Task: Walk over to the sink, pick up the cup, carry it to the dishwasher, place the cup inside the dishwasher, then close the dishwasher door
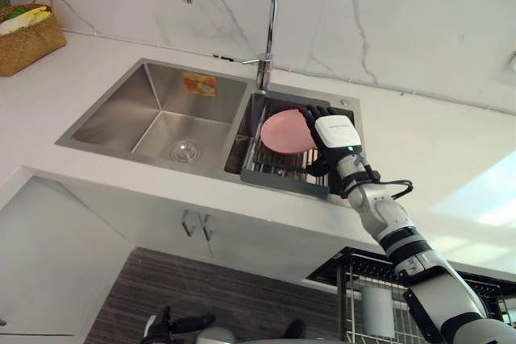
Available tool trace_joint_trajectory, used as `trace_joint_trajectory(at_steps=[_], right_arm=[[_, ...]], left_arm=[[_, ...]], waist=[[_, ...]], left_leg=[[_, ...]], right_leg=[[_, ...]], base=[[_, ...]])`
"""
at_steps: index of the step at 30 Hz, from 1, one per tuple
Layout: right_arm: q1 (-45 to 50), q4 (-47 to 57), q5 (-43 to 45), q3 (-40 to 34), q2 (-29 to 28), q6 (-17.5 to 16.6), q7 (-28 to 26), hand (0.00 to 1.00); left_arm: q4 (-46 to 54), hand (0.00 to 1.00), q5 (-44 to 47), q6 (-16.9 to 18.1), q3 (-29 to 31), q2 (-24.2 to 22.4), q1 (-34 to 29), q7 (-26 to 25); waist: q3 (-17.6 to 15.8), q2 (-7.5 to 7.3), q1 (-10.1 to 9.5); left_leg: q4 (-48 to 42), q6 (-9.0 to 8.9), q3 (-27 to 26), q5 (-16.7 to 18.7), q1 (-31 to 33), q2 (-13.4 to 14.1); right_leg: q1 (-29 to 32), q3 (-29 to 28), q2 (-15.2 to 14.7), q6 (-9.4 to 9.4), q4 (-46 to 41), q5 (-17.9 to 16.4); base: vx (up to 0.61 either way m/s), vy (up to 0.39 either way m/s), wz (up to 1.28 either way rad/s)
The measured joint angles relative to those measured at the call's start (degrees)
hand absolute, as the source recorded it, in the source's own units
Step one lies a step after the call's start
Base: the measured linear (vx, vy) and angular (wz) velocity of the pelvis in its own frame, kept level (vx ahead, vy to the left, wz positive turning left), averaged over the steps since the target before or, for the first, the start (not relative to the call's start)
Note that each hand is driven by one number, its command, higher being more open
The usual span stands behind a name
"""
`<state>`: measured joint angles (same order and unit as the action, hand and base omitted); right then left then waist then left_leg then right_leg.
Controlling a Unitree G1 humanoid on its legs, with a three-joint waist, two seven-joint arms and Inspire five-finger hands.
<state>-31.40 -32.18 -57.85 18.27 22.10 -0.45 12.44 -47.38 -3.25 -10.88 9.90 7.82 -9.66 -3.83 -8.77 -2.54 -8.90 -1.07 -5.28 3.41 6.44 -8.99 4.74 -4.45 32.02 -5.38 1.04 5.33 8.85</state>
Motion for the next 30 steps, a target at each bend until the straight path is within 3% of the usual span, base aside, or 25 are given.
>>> trace_joint_trajectory(at_steps=[12,13,21,26,30], right_arm=[[-0.5,-3.4,-0.3,0.0,0.0,0.4,0.2,1.0],[-0.5,-3.4,-0.3,0.0,0.0,0.4,0.2,0.0],[-0.7,-5.7,-0.3,0.0,0.0,-0.2,1.1,0.0],[-0.7,-5.7,-6.6,0.2,0.0,-2.4,7.3,0.0],[-0.7,-5.7,-11.2,1.4,-0.1,-2.2,11.3,0.0]], left_arm=[[0.0,1.0,0.0,0.1,0.3,0.1,0.1,-0.1],[0.0,1.0,0.0,0.1,0.3,0.1,0.1,-0.1],[0.3,1.0,-0.1,0.3,0.3,0.7,0.3,-0.2],[0.1,1.0,-0.2,0.4,0.4,1.1,0.0,-1.2],[-0.2,1.0,-0.2,0.9,0.4,1.3,-0.1,-1.4]], waist=[[-0.2,-0.17,-0.69],[-0.2,-0.19,-0.74],[-0.8,-1.23,-1.19],[-0.8,-1.34,-1.31],[-0.9,-1.36,-1.33]], left_leg=[[0.3,-0.01,1.6,-0.2,0.4,-0.2],[0.3,-0.07,1.8,-0.3,0.5,-0.3],[0.3,0.26,3.7,-1.0,1.3,-0.8],[0.3,0.29,3.9,-1.2,1.3,-1.0],[0.3,0.28,3.9,-1.2,1.3,-1.0]], right_leg=[[-0.2,1.6,-0.4,0.1,0.0,-0.3],[-0.2,1.8,-0.5,0.11,0.0,-0.3],[-0.5,3.5,-1.0,0.26,0.0,-0.3],[-0.5,3.7,-1.2,0.31,0.0,-0.3],[-0.6,3.6,-1.2,0.34,0.0,-0.3]], base=[[0.02,0.038,0.07],[0.01,0.032,0.06],[-0.01,0.03,0.12],[0.0,0.037,0.03],[0.01,0.034,0.0]])
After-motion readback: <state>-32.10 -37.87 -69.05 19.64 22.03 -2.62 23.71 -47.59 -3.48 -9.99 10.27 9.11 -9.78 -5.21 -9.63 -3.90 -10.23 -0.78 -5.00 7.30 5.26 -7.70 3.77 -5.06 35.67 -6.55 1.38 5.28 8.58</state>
